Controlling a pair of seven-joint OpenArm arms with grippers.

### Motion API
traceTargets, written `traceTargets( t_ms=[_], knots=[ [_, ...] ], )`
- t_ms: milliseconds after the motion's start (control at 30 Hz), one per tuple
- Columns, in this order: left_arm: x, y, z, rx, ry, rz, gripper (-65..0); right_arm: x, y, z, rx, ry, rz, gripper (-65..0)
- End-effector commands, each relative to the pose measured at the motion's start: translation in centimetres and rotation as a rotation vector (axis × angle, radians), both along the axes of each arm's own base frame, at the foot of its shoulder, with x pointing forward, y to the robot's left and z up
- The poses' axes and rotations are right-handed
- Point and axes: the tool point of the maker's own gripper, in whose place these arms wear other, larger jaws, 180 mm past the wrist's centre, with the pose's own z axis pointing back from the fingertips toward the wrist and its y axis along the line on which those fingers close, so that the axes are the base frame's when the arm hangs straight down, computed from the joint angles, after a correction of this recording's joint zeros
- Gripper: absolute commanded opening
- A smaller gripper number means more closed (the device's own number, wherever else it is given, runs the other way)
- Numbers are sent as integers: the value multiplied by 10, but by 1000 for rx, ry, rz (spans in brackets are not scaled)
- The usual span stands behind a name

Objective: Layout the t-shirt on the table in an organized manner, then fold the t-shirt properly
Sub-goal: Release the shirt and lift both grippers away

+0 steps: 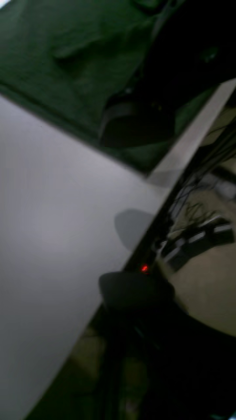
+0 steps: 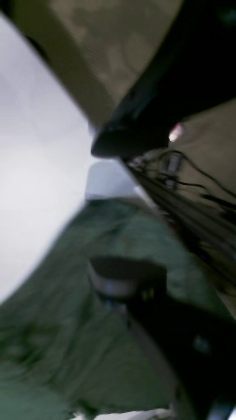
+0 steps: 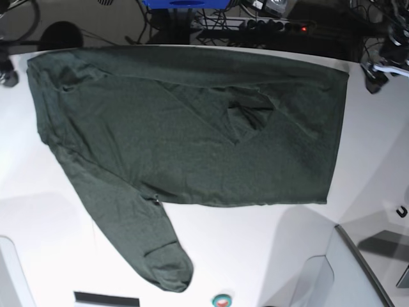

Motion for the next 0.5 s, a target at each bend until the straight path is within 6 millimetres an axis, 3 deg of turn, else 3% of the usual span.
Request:
traceTargets(
  t_ms=[0,33,100,233,267,333,467],
  knots=[
    [4,16,19,52,-34,-3,-86,7,-20,15,-64,-35,-10,-131],
    [5,19,22,61,-35,-7,-86,12,-30,22,-103,-56,-13,-125],
    [10,26,30,85,-39,-23,-87,41,-47,42,-174,-114,22,-131],
    [25,31,40,105,-66,-36,-97,113,-43,50,-210,-141,218,-134],
    [28,34,43,111,-72,-37,-130,130,-38,47,-212,-144,264,-134],
    [33,36,47,121,-82,-42,-252,161,-30,43,-233,-158,340,-134],
    [45,40,57,139,-106,-53,-645,209,3,33,-251,-166,549,-131]
  ],
)
